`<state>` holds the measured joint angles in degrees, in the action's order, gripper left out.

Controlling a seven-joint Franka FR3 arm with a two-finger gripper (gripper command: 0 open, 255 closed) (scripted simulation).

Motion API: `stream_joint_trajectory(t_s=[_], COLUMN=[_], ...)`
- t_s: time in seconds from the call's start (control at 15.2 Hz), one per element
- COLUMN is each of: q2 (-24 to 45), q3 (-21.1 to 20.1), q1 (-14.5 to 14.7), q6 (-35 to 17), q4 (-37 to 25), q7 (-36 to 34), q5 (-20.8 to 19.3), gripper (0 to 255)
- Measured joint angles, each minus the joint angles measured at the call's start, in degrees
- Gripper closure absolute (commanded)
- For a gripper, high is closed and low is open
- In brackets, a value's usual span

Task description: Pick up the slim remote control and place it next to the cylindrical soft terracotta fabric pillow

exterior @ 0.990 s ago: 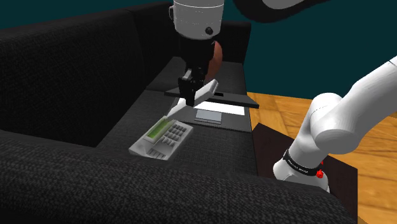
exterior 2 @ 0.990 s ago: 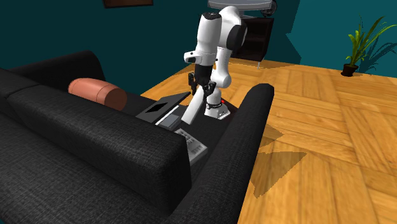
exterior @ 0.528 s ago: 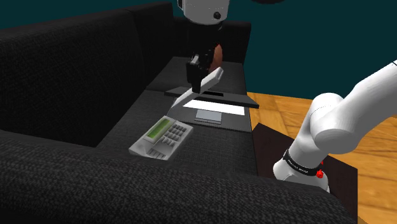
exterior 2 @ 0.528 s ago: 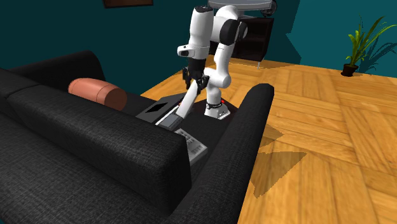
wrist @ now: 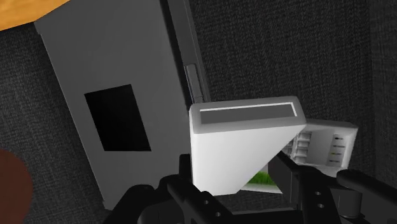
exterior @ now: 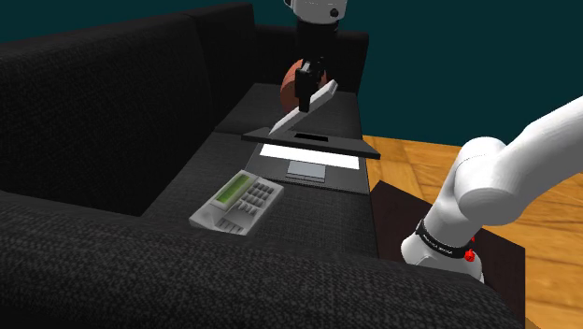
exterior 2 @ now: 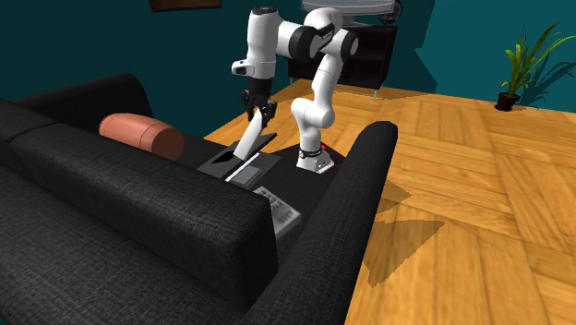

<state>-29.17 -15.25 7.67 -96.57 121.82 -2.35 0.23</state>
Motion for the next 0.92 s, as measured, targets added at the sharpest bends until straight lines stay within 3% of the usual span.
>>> stream_joint_trajectory(t_s=[0.4, 0.92], q2=[-0.35, 3.85], q3=[6.99, 15.19], q1=[-2.81, -6.6], q6=[-1.82, -3.89], q4=[1.71, -1.31], q7=[8.76, 19.33], q5=[-2.73, -5.92], gripper=[255, 255])
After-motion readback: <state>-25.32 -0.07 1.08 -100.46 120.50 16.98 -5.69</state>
